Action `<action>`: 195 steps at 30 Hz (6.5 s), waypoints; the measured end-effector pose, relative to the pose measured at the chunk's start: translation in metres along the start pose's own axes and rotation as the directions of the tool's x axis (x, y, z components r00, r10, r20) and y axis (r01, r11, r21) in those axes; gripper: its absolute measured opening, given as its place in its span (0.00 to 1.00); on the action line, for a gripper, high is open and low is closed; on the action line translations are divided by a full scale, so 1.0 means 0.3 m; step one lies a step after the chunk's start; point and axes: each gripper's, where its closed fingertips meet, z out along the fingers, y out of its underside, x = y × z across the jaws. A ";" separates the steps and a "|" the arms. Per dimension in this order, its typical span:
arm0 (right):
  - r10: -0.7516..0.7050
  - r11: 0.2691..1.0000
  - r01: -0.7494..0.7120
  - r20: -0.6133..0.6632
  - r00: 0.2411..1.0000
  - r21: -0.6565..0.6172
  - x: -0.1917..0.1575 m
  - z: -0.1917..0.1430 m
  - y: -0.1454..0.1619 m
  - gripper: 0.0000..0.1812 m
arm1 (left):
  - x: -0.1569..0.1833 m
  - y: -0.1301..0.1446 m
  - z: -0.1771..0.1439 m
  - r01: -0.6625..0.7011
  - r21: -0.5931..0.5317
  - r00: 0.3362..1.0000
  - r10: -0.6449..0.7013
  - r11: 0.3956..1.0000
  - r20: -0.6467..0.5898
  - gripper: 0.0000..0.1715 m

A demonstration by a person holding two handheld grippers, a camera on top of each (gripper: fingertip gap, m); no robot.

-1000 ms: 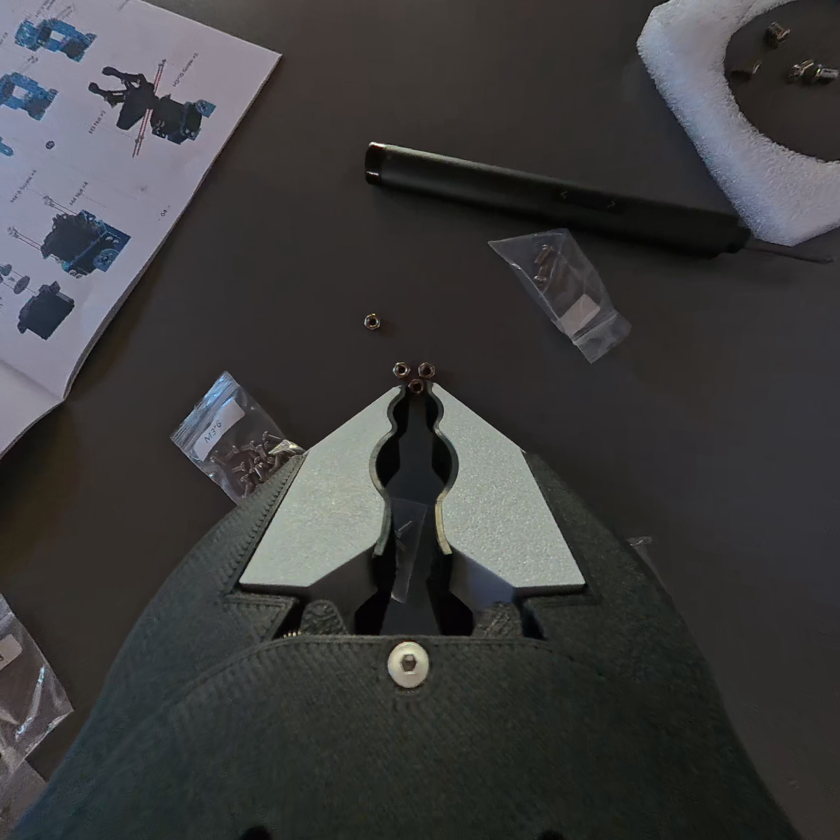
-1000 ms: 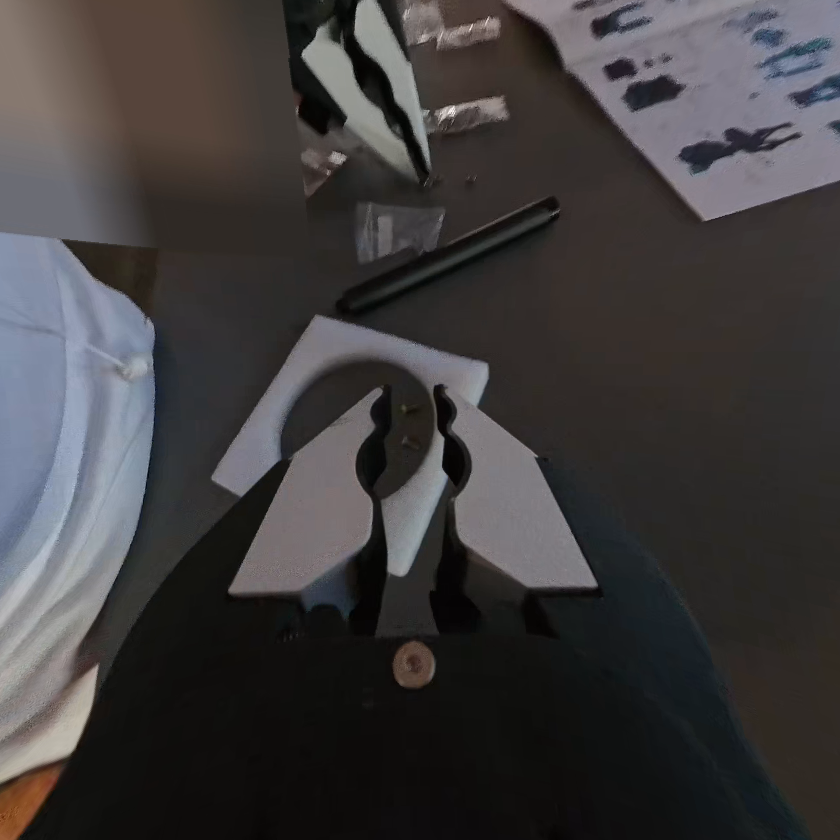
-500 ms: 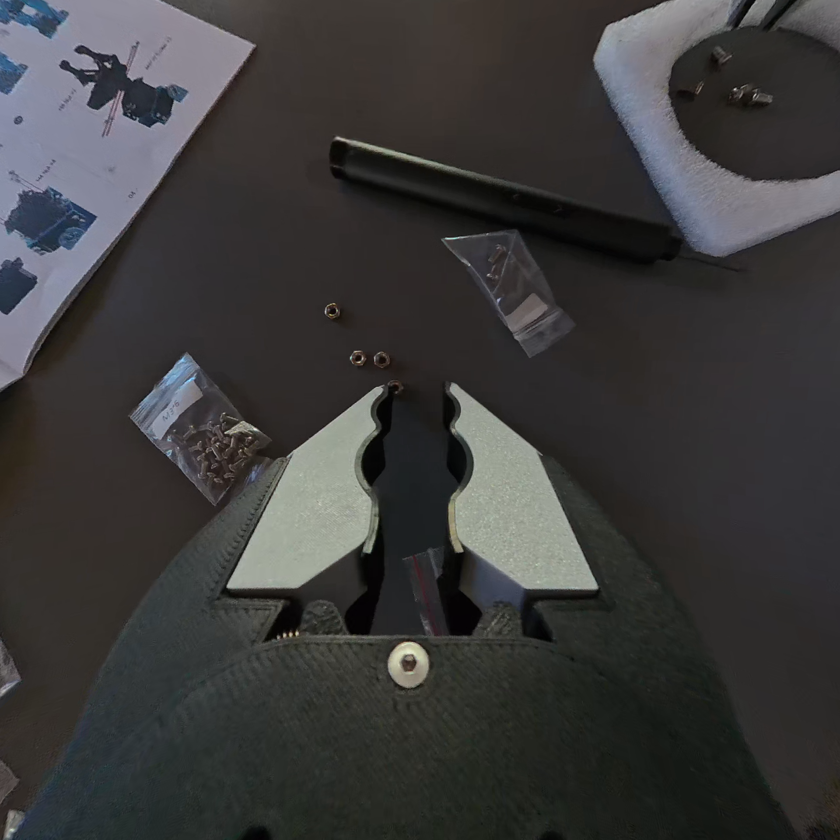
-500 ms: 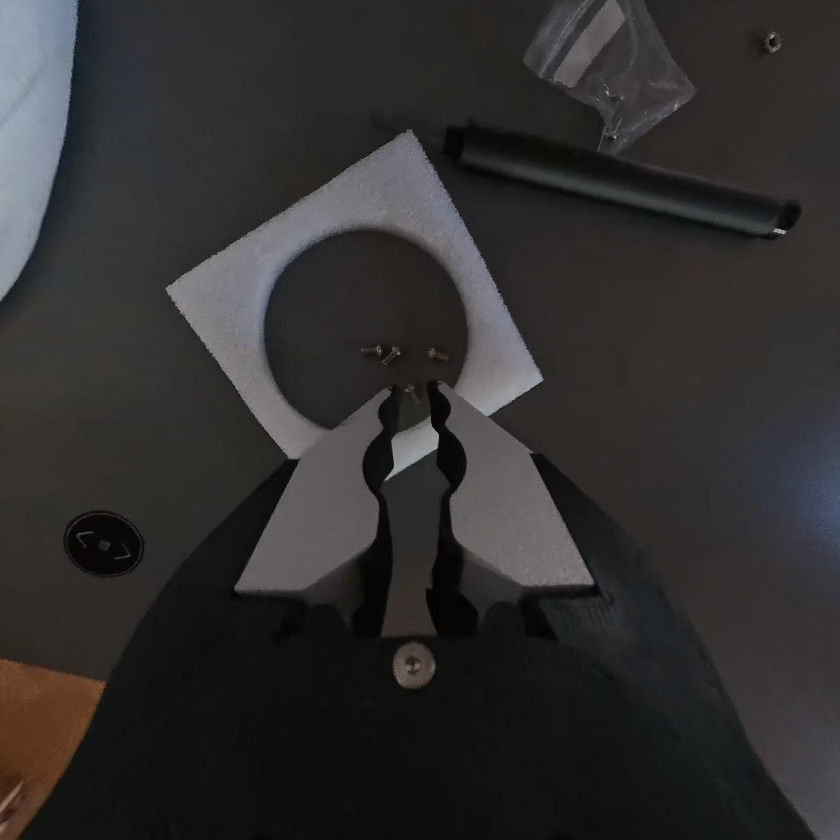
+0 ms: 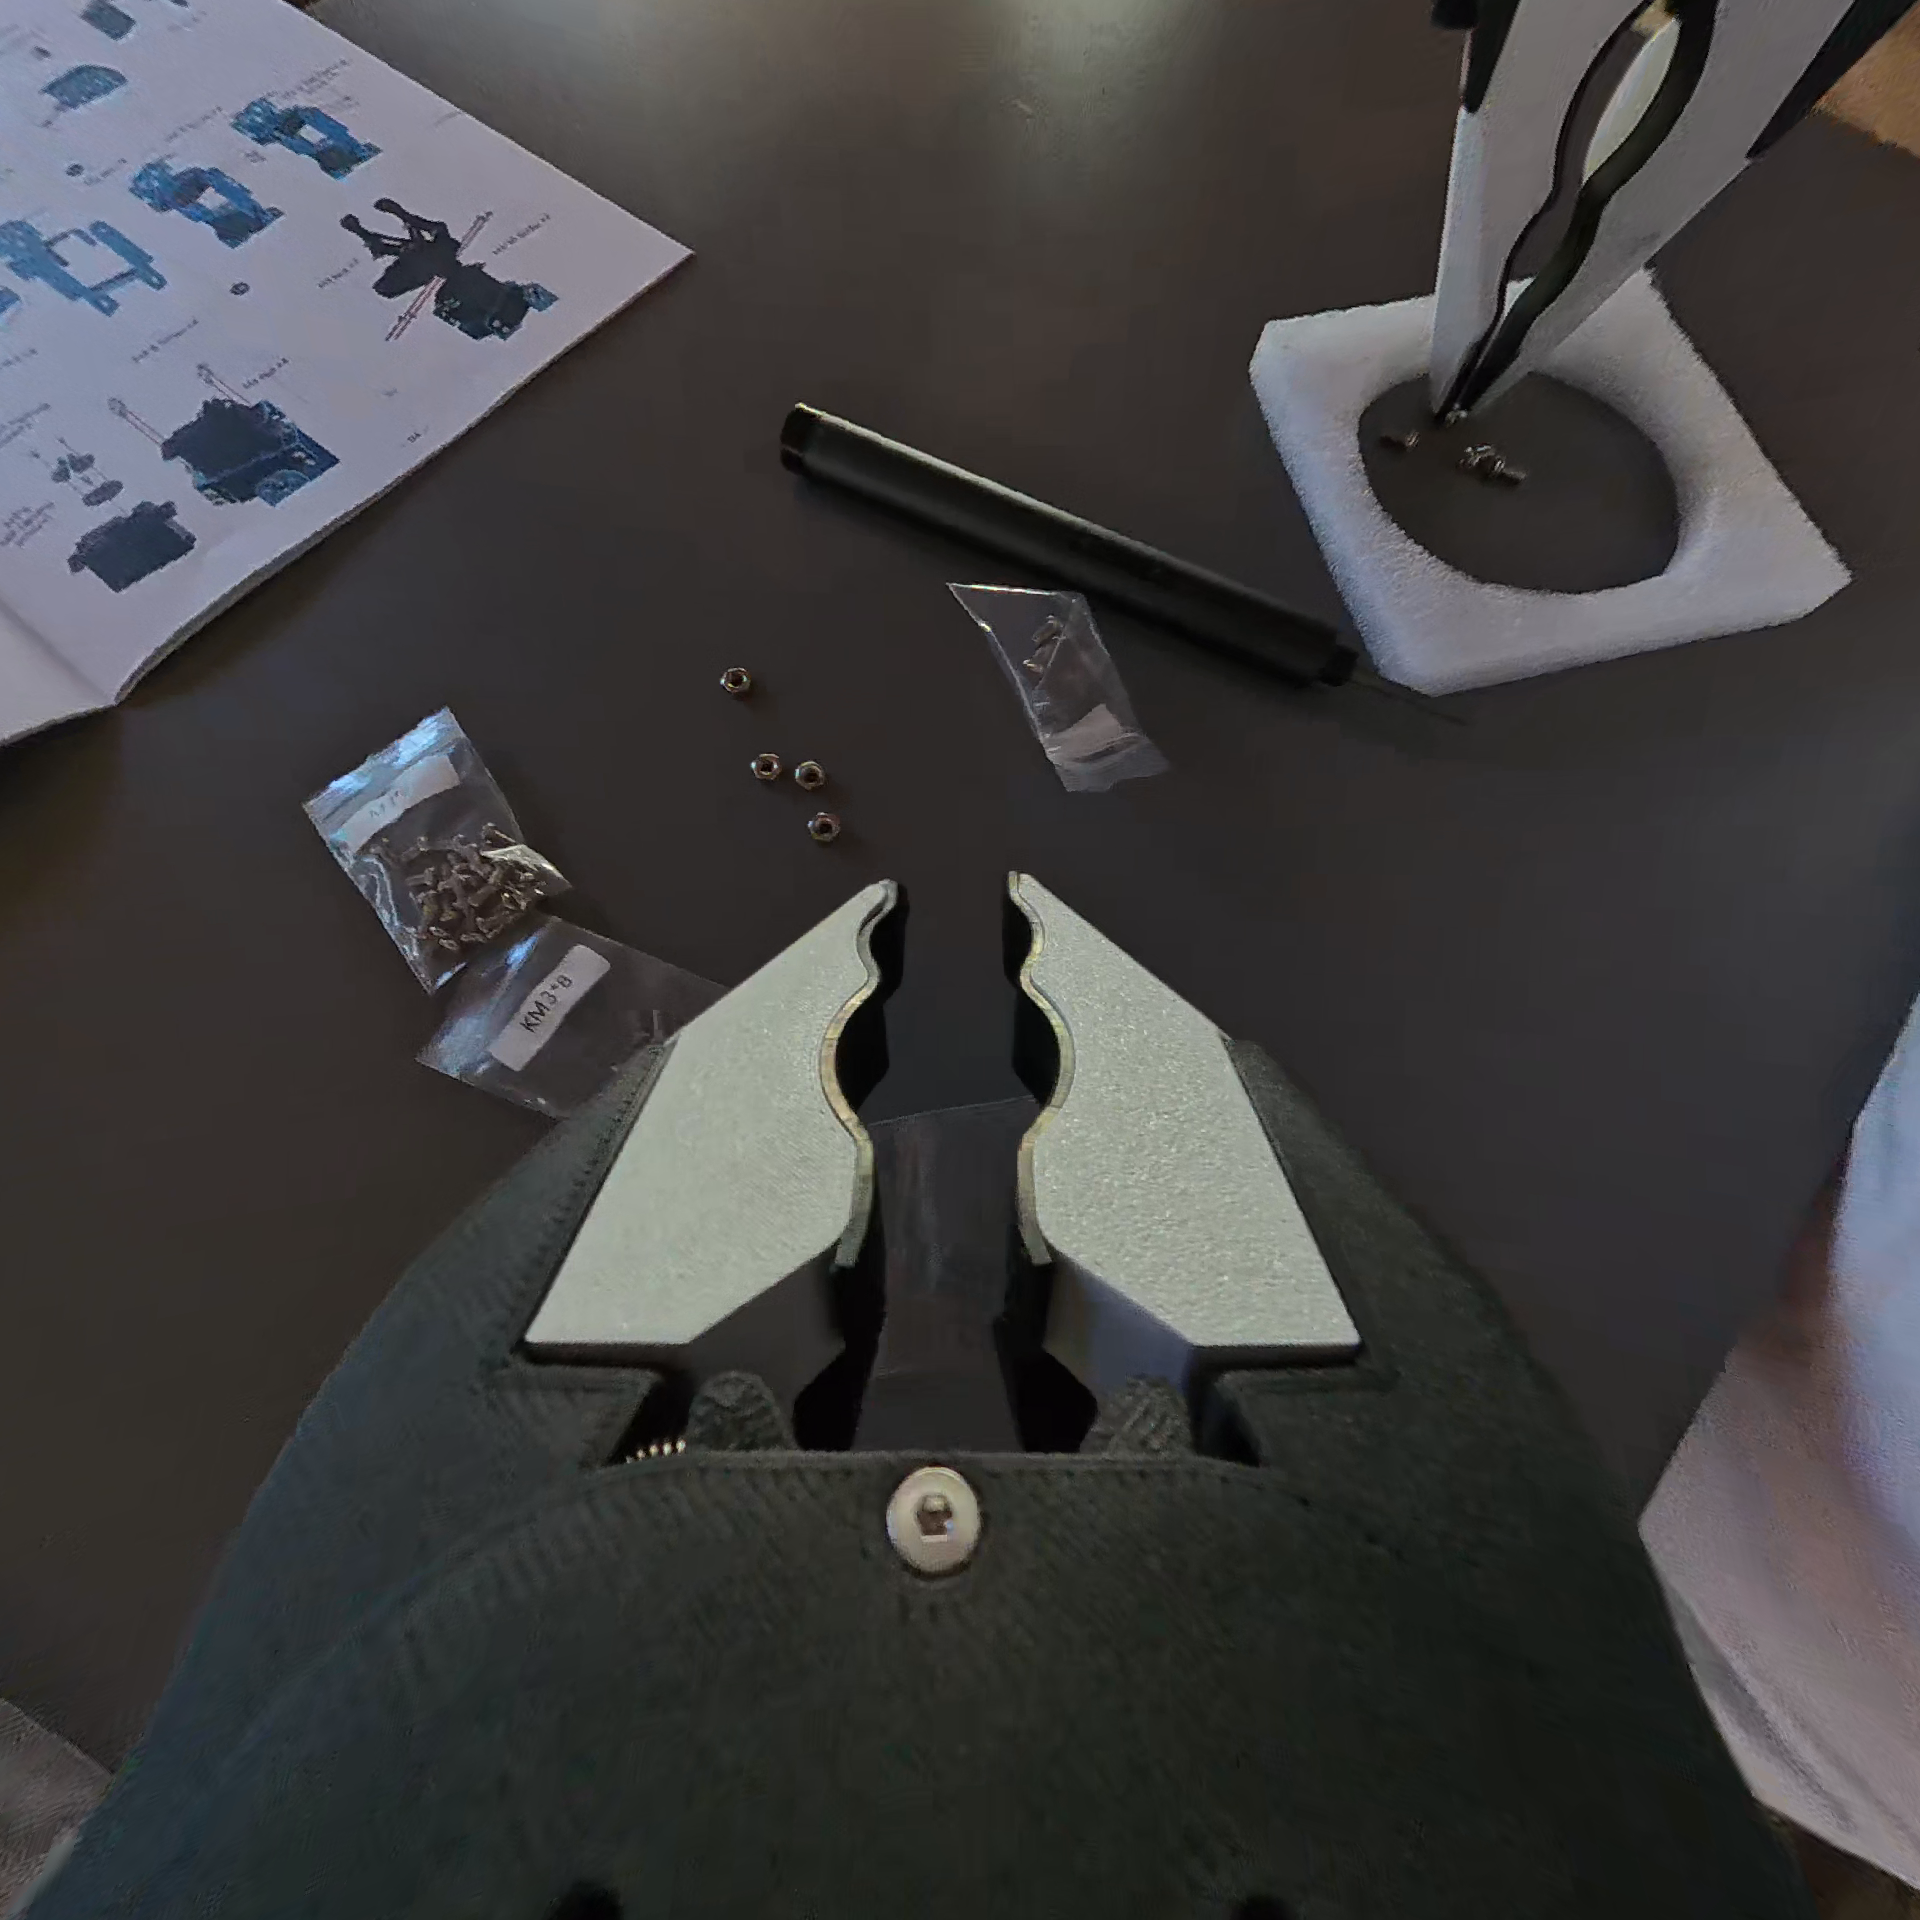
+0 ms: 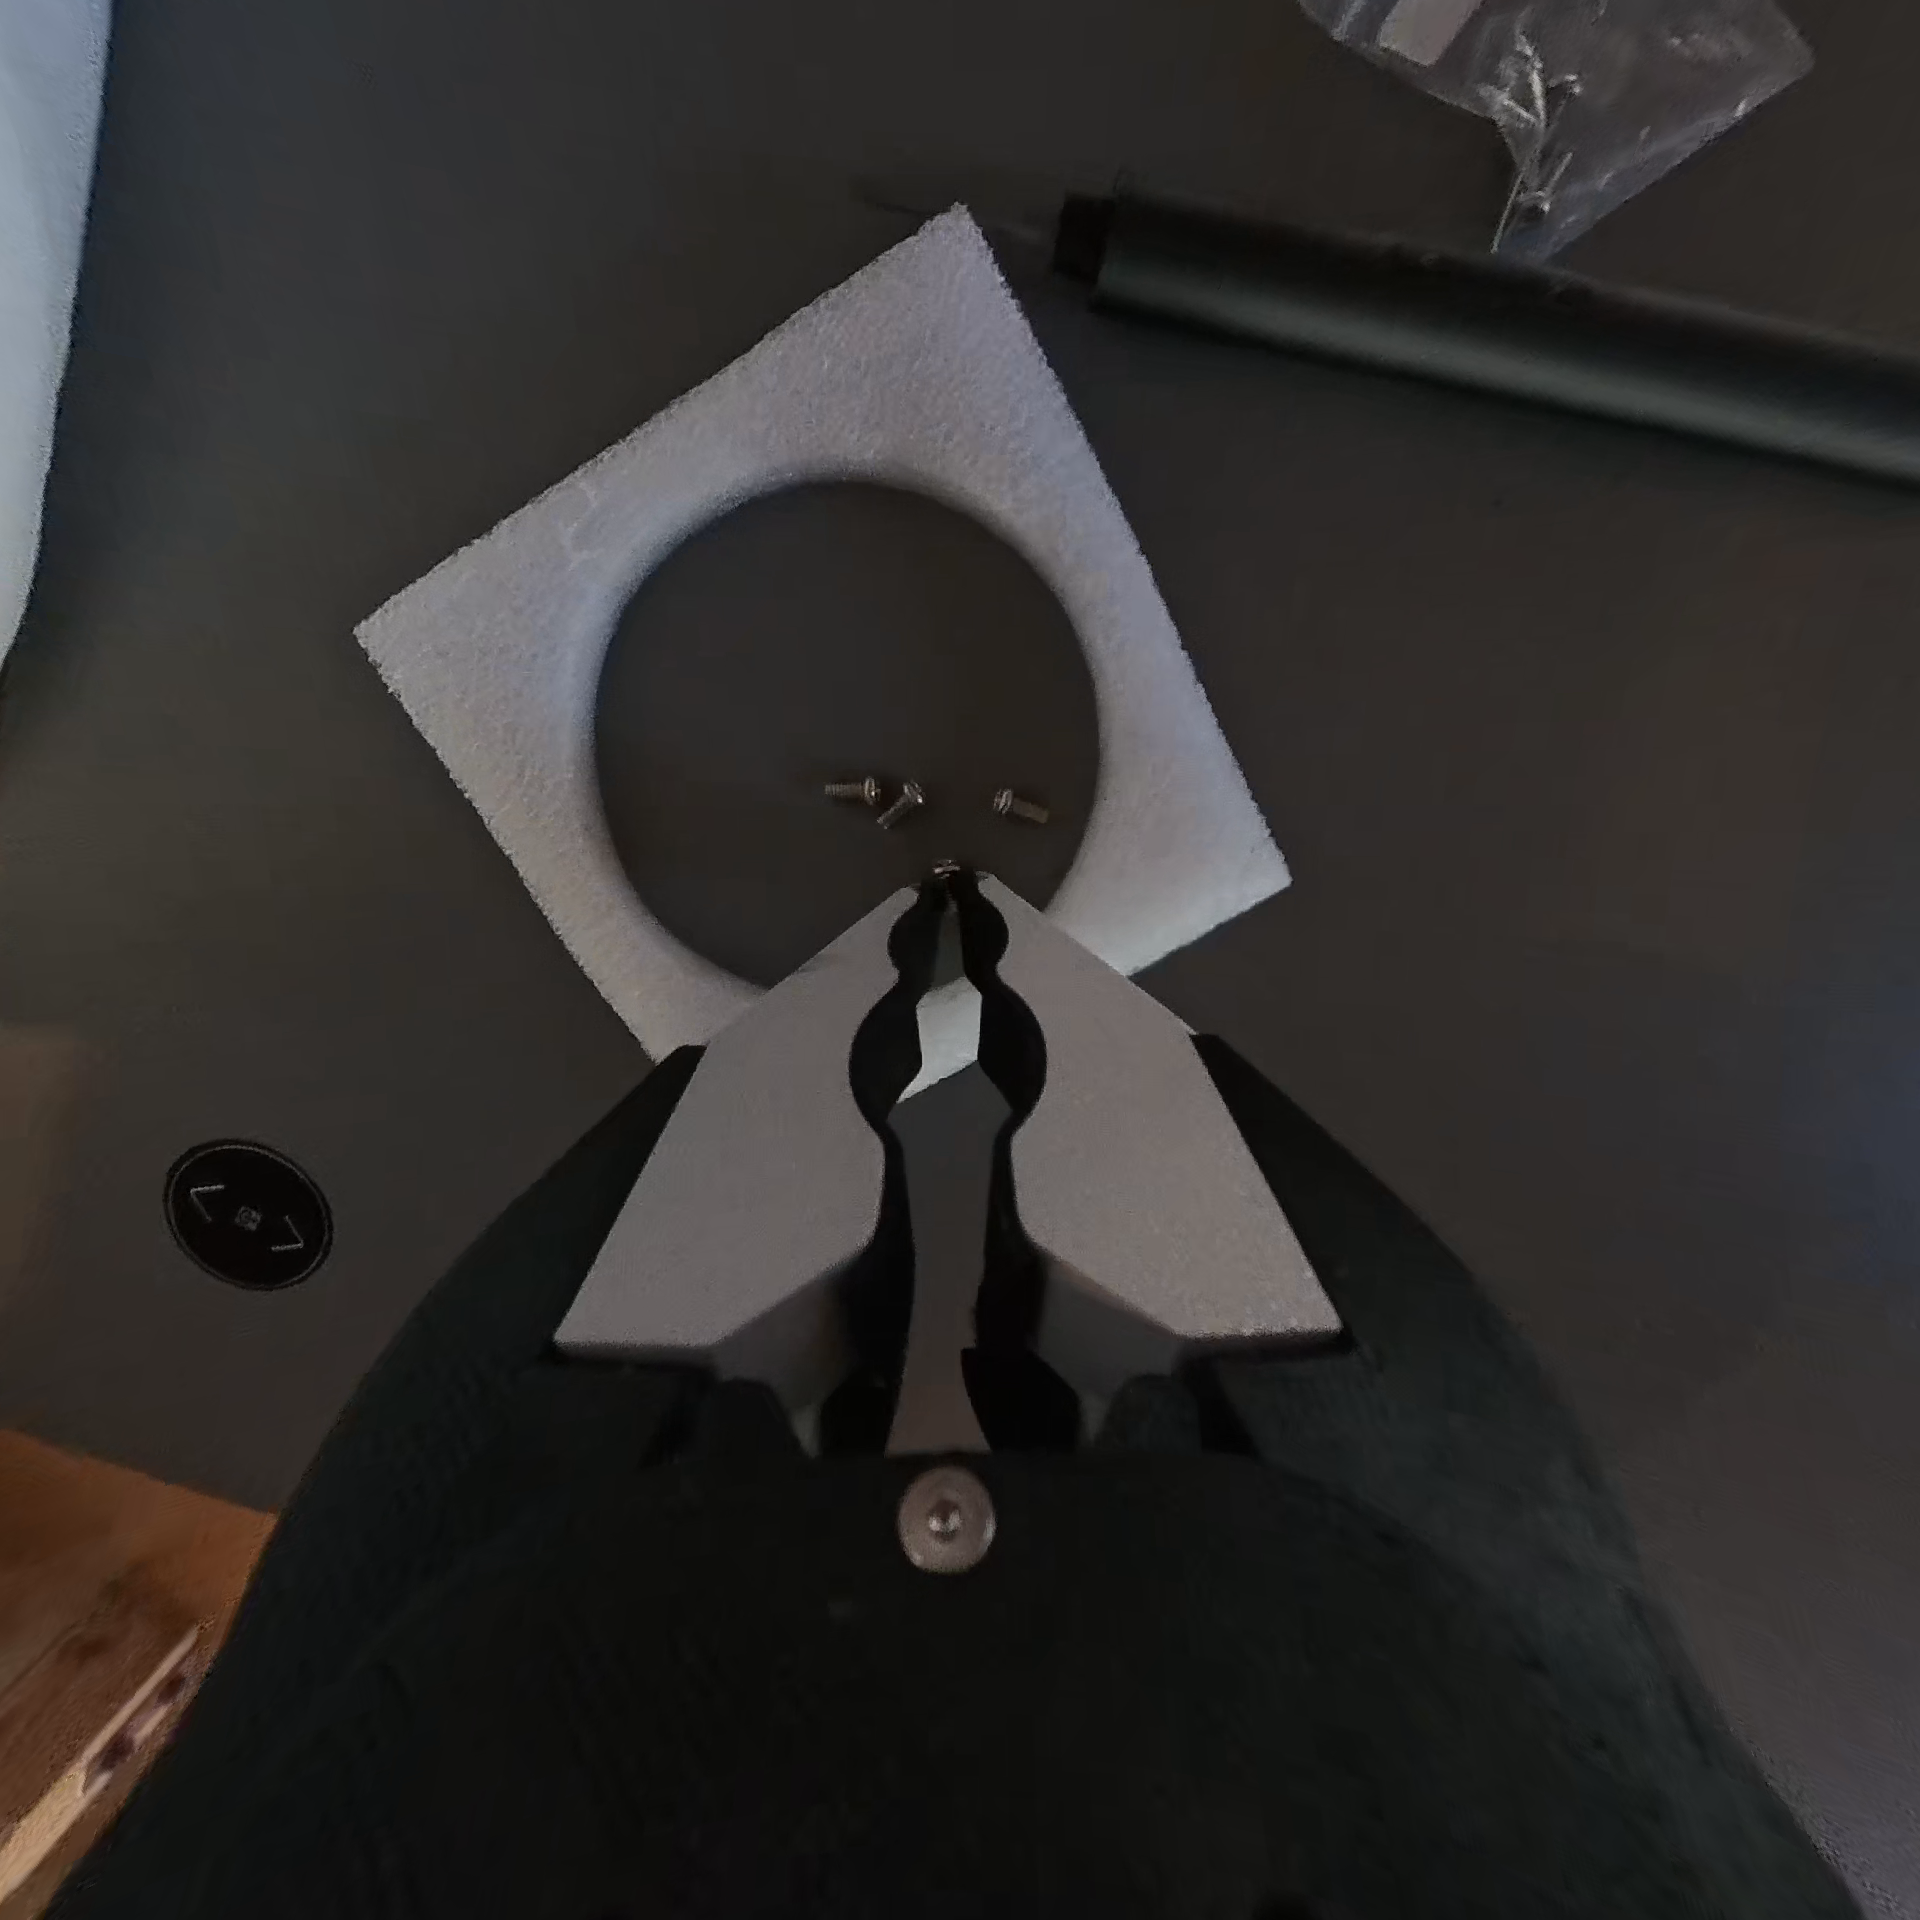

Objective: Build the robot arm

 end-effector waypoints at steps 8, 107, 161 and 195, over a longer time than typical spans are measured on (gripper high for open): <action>0.360 0.770 -0.301 0.006 0.933 0.563 0.067 -0.118 -0.144 0.02 | -0.005 0.009 0.035 0.050 0.006 0.998 -0.050 0.999 0.022 0.07; 0.585 0.602 0.115 -0.535 0.609 0.790 0.821 0.197 -2.079 0.01 | -0.951 0.455 -1.243 0.300 0.231 0.902 -0.195 0.926 -0.386 0.08; 0.644 0.546 0.030 -0.442 0.625 0.838 0.975 0.249 -2.203 0.10 | -1.229 0.057 -1.733 -0.072 0.250 0.921 0.161 0.966 -0.355 0.02; 0.650 0.519 0.012 -0.404 0.643 0.855 0.961 0.271 -2.156 0.11 | -1.241 -0.016 -1.581 -0.134 -0.201 0.938 0.059 0.970 -0.341 0.00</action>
